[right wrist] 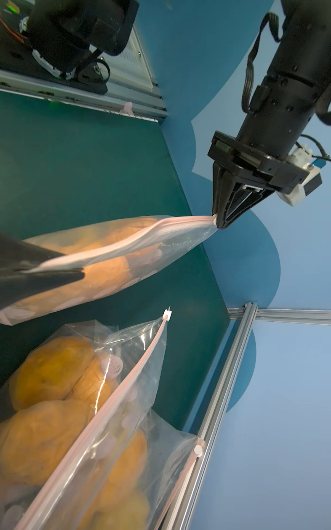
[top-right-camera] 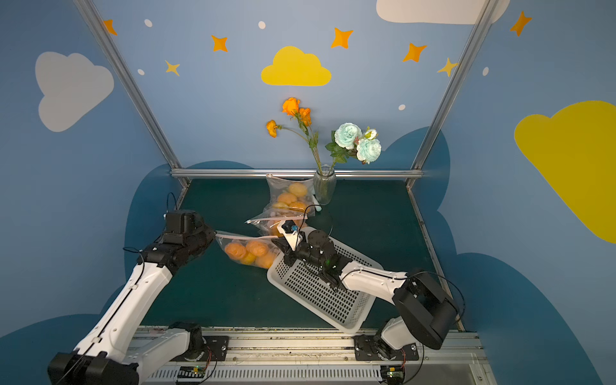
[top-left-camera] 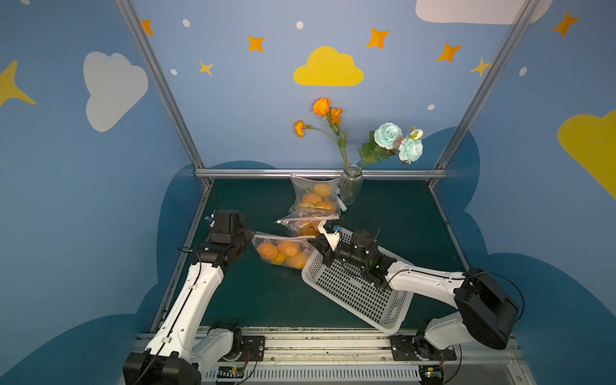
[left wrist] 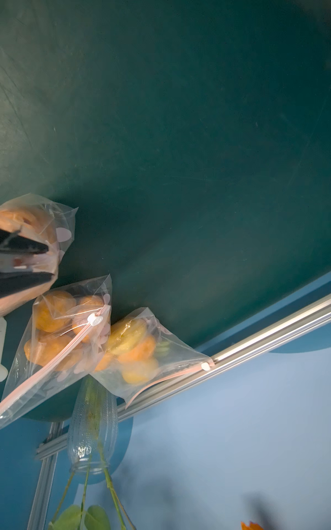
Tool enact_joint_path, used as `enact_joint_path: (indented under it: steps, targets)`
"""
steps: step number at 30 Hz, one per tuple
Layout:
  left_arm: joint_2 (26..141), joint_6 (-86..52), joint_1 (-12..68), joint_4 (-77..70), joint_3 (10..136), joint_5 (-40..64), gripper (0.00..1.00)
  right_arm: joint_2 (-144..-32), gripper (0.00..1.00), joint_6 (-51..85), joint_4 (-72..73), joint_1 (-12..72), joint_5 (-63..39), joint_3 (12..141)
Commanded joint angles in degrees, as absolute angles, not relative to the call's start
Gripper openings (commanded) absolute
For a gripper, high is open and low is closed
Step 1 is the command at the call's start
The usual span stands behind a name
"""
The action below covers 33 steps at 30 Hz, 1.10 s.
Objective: Put the potatoes into a zipper bag and zip it
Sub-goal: Zip the zipper on the zipper food storage bag, then place the zipper food storage bag at the center of the board.
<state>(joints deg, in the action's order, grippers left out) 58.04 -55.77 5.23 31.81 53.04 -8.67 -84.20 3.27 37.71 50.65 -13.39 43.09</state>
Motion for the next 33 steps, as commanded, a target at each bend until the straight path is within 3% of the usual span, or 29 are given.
enact_joint_path:
  steps: [1,11,15,25,26,27,30,31,33]
  targets:
    - [55.2,-57.15,3.88,35.52,53.97,-16.67,0.03,-85.01,0.0,7.23,35.48,49.59,-13.96,46.33]
    - [62.12,-57.2,3.88,32.74,57.88,-18.39,0.03,-97.87,0.0,19.8,17.64,44.01,-14.67,62.9]
    - [69.4,-56.52,3.86,27.03,59.0,-14.59,0.03,-102.63,0.0,21.59,17.9,40.42,-21.64,65.89]
    - [86.89,-55.04,3.96,25.29,68.61,-8.09,0.04,-107.13,0.0,20.31,13.57,36.09,-21.07,70.93]
    - [87.65,-54.73,3.96,24.99,69.24,-8.0,0.1,-107.22,0.0,19.74,12.82,36.07,-20.35,71.35]
    - [88.57,-54.3,4.0,24.77,70.04,-7.91,0.26,-107.23,0.01,19.29,11.96,36.06,-19.51,71.92]
    - [90.86,-53.09,4.04,27.22,73.87,-8.29,0.84,-106.6,0.25,18.41,9.5,35.44,-18.09,73.26]
    - [91.29,-52.5,4.04,28.7,75.21,-8.51,0.95,-106.0,0.36,18.15,8.86,35.18,-17.82,73.41]
    - [91.12,-51.04,4.09,31.09,77.63,-9.23,1.0,-104.13,0.54,17.67,7.41,34.68,-16.91,73.39]
